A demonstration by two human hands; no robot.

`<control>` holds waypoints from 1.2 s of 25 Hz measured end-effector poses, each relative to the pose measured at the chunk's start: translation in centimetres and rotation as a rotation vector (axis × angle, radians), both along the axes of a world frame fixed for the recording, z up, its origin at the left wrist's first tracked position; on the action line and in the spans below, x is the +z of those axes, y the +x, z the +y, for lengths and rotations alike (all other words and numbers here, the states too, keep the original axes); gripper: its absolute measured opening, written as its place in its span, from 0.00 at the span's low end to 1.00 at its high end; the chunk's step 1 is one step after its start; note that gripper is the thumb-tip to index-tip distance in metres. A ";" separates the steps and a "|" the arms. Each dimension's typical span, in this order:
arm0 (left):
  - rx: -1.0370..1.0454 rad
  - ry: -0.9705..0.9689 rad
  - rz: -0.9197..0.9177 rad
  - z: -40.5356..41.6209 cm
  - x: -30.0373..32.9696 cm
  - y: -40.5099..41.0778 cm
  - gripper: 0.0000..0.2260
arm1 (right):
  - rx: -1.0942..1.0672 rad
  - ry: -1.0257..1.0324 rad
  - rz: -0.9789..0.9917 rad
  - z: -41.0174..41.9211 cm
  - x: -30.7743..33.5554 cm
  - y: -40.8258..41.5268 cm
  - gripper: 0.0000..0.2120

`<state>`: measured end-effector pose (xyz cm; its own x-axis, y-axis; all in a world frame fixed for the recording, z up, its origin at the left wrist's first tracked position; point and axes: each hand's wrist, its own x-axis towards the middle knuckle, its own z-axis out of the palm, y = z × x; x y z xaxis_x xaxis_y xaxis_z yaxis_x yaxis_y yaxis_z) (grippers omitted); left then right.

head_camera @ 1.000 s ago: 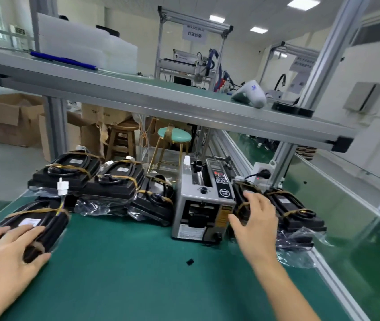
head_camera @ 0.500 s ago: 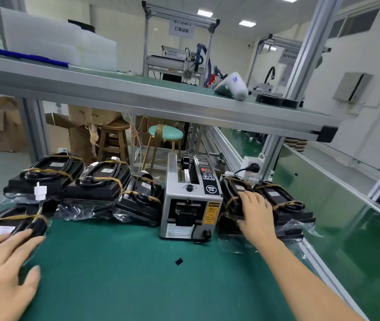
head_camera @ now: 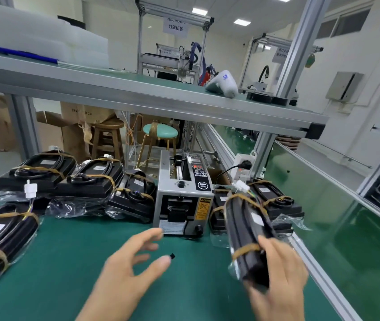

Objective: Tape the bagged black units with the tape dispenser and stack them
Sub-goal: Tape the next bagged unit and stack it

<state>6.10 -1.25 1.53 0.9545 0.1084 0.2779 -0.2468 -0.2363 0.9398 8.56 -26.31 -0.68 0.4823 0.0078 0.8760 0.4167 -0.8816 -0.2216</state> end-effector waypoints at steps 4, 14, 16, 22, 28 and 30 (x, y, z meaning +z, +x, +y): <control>-0.381 -0.537 0.487 -3.6 2.0 2.0 0.36 | 0.099 -0.125 -0.125 4.1 -1.9 -3.4 0.19; 0.144 -0.382 -0.049 2.4 1.2 1.6 0.29 | 0.506 -0.241 0.166 9.7 0.0 -2.7 0.18; 0.121 -0.209 -0.163 3.9 1.4 1.1 0.30 | 0.676 0.147 0.356 10.6 3.0 -1.7 0.16; 0.029 -0.081 -0.199 5.8 0.5 -0.3 0.27 | 0.936 0.268 0.542 13.4 8.3 1.5 0.08; -0.006 -0.079 -0.219 6.4 -0.5 -0.5 0.30 | 1.014 -0.028 0.859 13.4 7.6 1.6 0.30; -0.046 -0.097 -0.190 6.6 -0.6 -0.7 0.30 | 0.995 -0.053 0.899 13.2 6.8 1.6 0.36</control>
